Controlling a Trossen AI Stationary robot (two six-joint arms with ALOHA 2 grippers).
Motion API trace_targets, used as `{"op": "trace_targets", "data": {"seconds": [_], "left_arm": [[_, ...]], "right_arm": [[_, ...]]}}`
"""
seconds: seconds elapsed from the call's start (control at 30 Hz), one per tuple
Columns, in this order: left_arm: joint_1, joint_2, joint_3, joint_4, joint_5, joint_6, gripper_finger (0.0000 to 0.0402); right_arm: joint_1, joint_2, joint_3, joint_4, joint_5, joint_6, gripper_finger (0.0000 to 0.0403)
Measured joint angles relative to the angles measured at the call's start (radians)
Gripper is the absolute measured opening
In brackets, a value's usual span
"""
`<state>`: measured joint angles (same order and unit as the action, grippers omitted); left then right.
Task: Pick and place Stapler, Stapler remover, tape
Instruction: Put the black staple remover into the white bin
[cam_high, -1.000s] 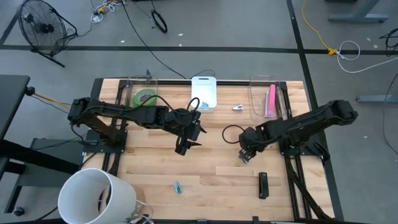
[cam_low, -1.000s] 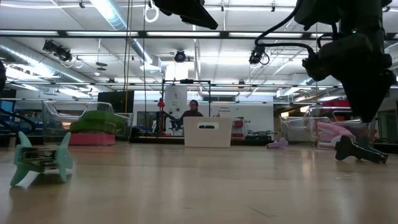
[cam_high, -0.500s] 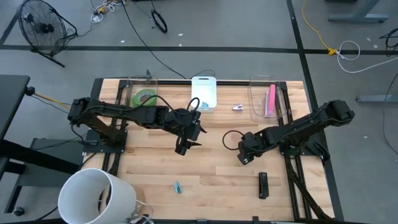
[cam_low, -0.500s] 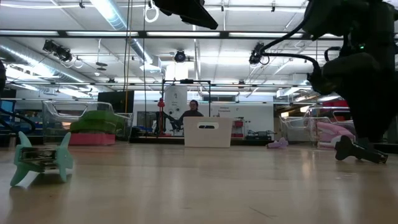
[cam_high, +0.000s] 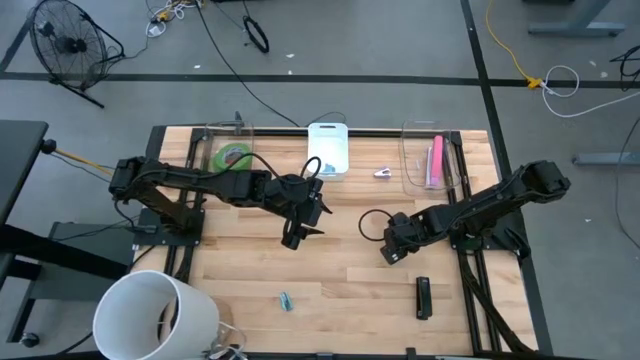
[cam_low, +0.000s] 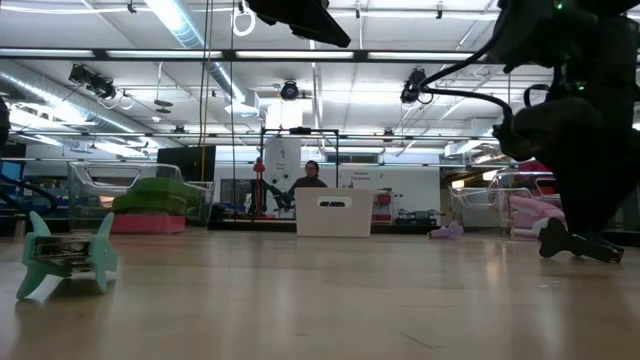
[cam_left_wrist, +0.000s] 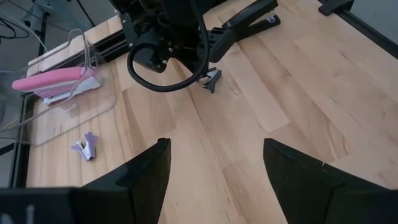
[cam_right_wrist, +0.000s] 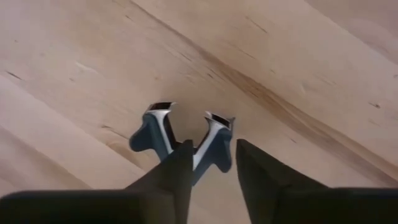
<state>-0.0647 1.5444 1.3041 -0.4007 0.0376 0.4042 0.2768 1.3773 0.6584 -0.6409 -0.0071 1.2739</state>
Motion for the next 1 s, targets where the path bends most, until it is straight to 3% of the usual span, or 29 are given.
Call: {"op": "trace_targets", "data": {"seconds": [0.37, 0.8, 1.0], "left_arm": [[0.0, 0.0, 0.0, 0.0, 0.0, 0.0, 0.0257], [0.0, 0.0, 0.0, 0.0, 0.0, -0.001, 0.0257], [0.0, 0.0, 0.0, 0.001, 0.0, -0.001, 0.0257]], "right_arm": [[0.0, -0.003, 0.001, 0.014, 0.003, -0.002, 0.0015], [0.0, -0.004, 0.0, 0.077, -0.011, -0.026, 0.0001], [0.0, -0.063, -0.002, 0.078, -0.006, -0.026, 0.0]]}}
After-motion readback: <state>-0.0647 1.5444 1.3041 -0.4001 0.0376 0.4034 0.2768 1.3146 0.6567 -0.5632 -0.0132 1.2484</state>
